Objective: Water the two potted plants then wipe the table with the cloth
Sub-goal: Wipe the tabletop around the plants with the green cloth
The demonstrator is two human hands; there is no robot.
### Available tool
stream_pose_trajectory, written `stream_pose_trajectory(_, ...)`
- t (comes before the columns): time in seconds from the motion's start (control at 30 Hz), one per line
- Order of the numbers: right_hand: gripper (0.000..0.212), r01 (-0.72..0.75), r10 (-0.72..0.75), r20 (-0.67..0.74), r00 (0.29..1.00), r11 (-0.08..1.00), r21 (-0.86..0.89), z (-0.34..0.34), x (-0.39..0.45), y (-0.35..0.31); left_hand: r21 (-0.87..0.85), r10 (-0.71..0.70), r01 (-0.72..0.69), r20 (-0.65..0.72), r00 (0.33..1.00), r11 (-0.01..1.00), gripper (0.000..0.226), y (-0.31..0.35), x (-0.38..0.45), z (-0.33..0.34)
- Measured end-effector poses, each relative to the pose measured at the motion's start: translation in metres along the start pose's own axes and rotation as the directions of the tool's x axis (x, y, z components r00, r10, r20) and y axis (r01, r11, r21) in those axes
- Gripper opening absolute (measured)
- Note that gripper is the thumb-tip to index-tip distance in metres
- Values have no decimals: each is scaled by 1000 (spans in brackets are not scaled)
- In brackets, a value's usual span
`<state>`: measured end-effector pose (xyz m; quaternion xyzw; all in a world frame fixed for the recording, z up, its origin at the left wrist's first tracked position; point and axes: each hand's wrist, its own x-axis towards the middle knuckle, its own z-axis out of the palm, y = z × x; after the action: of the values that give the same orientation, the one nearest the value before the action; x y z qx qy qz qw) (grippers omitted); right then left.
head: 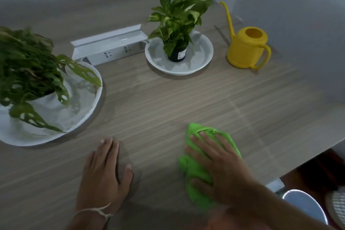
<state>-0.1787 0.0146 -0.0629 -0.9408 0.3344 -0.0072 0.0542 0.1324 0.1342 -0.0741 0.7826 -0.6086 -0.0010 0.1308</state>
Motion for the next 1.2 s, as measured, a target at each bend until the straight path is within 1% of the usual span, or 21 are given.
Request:
stream_pose_trajectory(0.07, 76, -211, 211, 8, 977, 977, 1, -3, 5, 28, 23, 34, -34, 17, 999, 999, 74, 1, 0, -1)
stream_pose_trajectory(0.1, 76, -331, 331, -6, 944, 944, -5, -4, 11, 42, 40, 48, -49, 26, 999, 998, 75, 2, 1, -2)
stream_pose_trajectory(0.2, 79, -603, 603, -47, 797, 797, -2, -8, 34, 74, 76, 64, -68, 57, 996, 995, 76, 2, 5, -4)
stream_pose_trajectory(0.3, 78, -745, 747, 1, 665, 664, 64, -12, 66, 82, 91, 69, -75, 74, 995, 993, 75, 3, 5, -4)
stream_pose_trajectory(0.37, 76, -778, 779, 39, 626, 621, 92, -14, 85, 67, 100, 78, -86, 78, 994, 991, 75, 4, 6, -3)
stream_pose_trajectory(0.4, 76, -759, 759, 41, 649, 645, 86, -13, 90, 53, 104, 71, -79, 73, 995, 991, 76, 6, 8, -2)
stream_pose_trajectory(0.47, 75, -614, 615, -4, 788, 786, 71, -7, 86, 18, 109, 7, -12, 48, 999, 994, 77, 15, 13, 0)
stream_pose_trajectory(0.53, 73, -365, 366, -23, 930, 930, 53, -4, 66, -16, 109, -82, 78, 34, 996, 991, 78, 28, 21, 4)
stream_pose_trajectory(0.57, 72, -227, 228, -7, 974, 973, 35, -2, 52, -27, 109, -117, 113, 34, 993, 988, 78, 34, 24, 5)
stream_pose_trajectory(0.63, 70, -26, 26, 11, 1000, 1000, 2, -1, 22, -35, 120, -143, 137, 43, 989, 983, 78, 39, 27, 7)
stream_pose_trajectory(0.7, 70, 50, -50, 26, 998, 999, 14, -2, -2, -28, 126, -136, 130, 40, 990, 983, 77, 39, 27, 8)
stream_pose_trajectory(0.77, 73, 7, -7, 16, 1000, 1000, 17, -1, -14, -7, 121, -131, 126, 34, 991, 985, 76, 37, 28, 7)
stream_pose_trajectory(0.83, 77, -193, 193, 3, 981, 981, -17, -1, -11, 27, 113, -133, 129, 31, 991, 985, 76, 37, 30, 6)
stream_pose_trajectory(0.87, 79, -331, 331, -2, 943, 943, -24, -4, -4, 47, 113, -138, 133, 36, 990, 985, 76, 37, 29, 6)
stream_pose_trajectory(0.93, 81, -576, 575, -38, 817, 818, -3, -11, 20, 80, 115, -143, 137, 50, 988, 984, 77, 37, 28, 6)
stream_pose_trajectory(0.97, 82, -660, 660, -24, 750, 751, 20, -15, 36, 91, 115, -146, 139, 51, 988, 984, 77, 37, 28, 6)
stream_pose_trajectory(1.03, 81, -754, 753, 44, 657, 655, 55, -19, 71, 95, 109, -154, 148, 47, 987, 983, 77, 37, 29, 6)
stream_pose_trajectory(1.07, 80, -763, 760, 64, 646, 644, 58, -20, 87, 89, 107, -155, 149, 45, 987, 983, 77, 38, 28, 6)
stream_pose_trajectory(1.1, 80, -744, 740, 77, 668, 666, 61, -19, 103, 77, 107, -154, 148, 44, 987, 983, 77, 39, 28, 5)
stream_pose_trajectory(1.13, 79, -690, 685, 86, 723, 722, 58, -18, 115, 60, 108, -152, 147, 39, 988, 983, 76, 39, 29, 5)
stream_pose_trajectory(1.2, 77, -487, 485, 61, 872, 873, 23, -10, 123, 15, 107, -154, 149, 37, 987, 983, 76, 39, 28, 5)
